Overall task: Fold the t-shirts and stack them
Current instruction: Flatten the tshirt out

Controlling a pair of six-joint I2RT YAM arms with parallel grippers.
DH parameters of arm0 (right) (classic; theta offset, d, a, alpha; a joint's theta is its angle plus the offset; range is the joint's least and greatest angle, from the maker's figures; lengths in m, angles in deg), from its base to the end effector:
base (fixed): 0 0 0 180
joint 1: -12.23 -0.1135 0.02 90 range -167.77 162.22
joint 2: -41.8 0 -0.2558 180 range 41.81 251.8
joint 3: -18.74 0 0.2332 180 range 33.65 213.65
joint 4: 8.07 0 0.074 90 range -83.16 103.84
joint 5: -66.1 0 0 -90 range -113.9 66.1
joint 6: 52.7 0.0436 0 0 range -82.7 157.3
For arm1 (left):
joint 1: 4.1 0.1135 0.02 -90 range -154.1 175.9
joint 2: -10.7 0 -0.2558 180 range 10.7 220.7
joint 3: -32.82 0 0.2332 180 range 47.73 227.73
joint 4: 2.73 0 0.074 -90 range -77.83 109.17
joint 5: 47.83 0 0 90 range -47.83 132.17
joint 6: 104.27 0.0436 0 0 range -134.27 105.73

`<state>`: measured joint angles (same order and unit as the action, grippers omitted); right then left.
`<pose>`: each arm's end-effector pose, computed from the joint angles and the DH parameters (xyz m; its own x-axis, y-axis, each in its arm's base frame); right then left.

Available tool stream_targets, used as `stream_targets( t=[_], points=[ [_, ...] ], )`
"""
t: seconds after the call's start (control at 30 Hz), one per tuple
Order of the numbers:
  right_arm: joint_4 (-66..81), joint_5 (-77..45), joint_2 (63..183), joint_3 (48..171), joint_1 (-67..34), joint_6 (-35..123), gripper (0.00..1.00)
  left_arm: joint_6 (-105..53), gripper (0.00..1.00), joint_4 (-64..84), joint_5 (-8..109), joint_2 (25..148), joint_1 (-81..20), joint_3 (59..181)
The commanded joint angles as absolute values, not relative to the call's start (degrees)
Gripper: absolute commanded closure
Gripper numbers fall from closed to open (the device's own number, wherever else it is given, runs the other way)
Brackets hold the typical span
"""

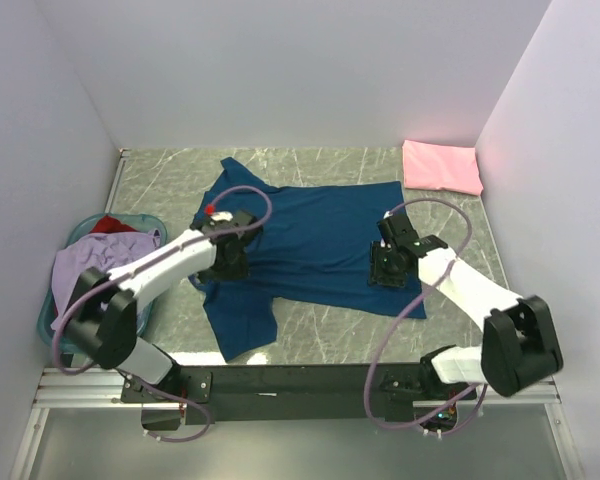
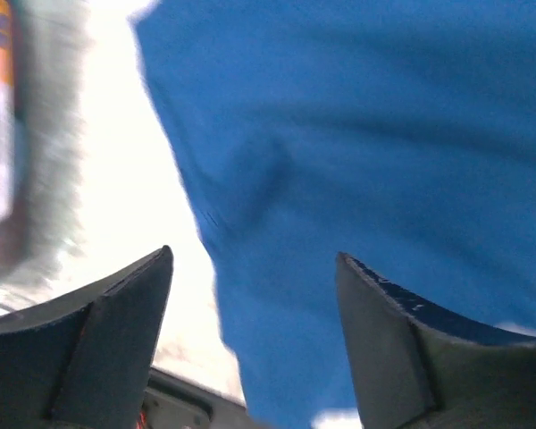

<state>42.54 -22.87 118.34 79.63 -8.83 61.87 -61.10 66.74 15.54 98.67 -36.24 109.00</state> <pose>0.2166 0.0842 0.1917 -0.9291 0.0877 -0.3593 0.0223 0.9830 0.1824 0.2275 -0.1198 0.2098 -0.8774 -0.2187 -0.4271 -0.3245 0.9261 0.1923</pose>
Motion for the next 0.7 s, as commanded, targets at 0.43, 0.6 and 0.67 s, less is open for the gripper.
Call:
stream_targets(
  t=[0.43,0.6,0.67],
  points=[
    [45.8,-23.6,107.7,80.7,-10.3,62.4,0.53,-63.2,0.7,67.0,34.1,108.5,-60.0,112.9],
    [46.6,-23.7,106.2,80.6,-10.4,61.9,0.53,-61.5,0.71,64.3,38.7,114.1,-60.9,113.5],
    [46.7,-24.9,105.8,80.4,-10.3,61.5,0.53,-61.0,0.71,63.6,39.8,115.2,-61.9,114.2]
  ],
)
